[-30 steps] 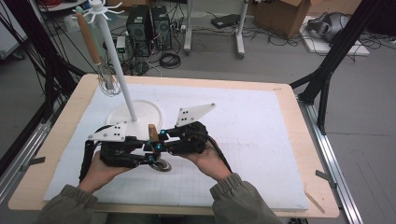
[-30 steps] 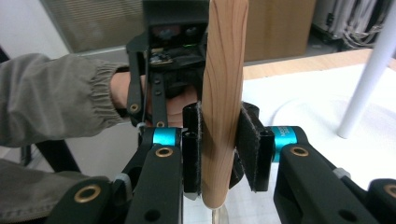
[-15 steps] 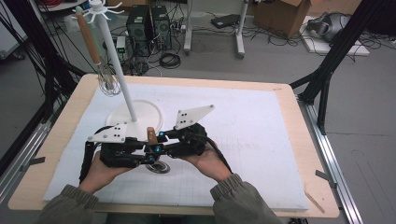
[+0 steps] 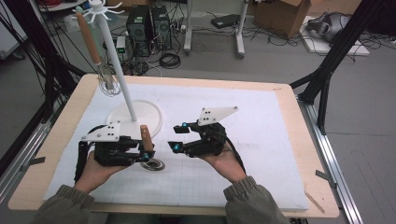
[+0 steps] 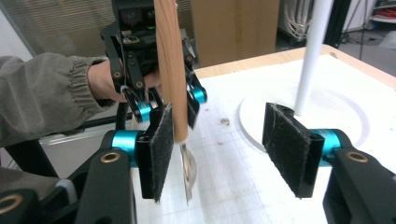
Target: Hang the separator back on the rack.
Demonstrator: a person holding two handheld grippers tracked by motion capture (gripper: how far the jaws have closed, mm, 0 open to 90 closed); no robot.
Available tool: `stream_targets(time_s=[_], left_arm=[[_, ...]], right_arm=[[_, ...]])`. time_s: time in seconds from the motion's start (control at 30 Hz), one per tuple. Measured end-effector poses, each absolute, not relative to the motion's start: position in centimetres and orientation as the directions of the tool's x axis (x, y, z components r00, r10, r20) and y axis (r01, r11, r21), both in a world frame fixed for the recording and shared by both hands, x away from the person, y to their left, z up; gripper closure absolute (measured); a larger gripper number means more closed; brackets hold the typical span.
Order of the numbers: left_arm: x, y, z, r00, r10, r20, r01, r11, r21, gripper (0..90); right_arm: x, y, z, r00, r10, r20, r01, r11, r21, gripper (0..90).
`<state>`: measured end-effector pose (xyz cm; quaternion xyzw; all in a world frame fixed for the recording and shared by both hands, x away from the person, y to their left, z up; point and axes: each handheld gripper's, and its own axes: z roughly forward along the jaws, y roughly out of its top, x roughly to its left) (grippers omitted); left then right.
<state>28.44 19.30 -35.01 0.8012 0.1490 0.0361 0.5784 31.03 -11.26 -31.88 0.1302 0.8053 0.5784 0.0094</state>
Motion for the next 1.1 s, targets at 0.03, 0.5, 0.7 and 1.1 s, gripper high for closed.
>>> stream_targets(time_s=[0.03,0.5,0.7,1.1], left_arm=[[28.5,19.4,-35.0,0.952,0.283,-0.115,0.198,-0.286,0.938,71.6],[28.8,20.2,-34.3,0.941,0.324,-0.101,0.199,-0.287,0.937,71.6],[29.1,20.6,-33.6,0.937,0.337,-0.095,0.198,-0.285,0.938,71.6],[29.6,21.6,-31.9,0.926,0.37,-0.077,0.191,-0.284,0.94,71.6]], right_arm=[[31.0,-11.5,-31.9,-0.964,0.228,0.136,0.202,0.299,0.933,40.5],[30.7,-15.7,-33.4,-0.927,0.361,0.105,0.226,0.312,0.923,30.8],[30.2,-17.3,-34.0,-0.908,0.407,0.099,0.243,0.319,0.916,28.4],[29.4,-20.4,-35.9,-0.857,0.506,0.096,0.269,0.281,0.921,23.1]])
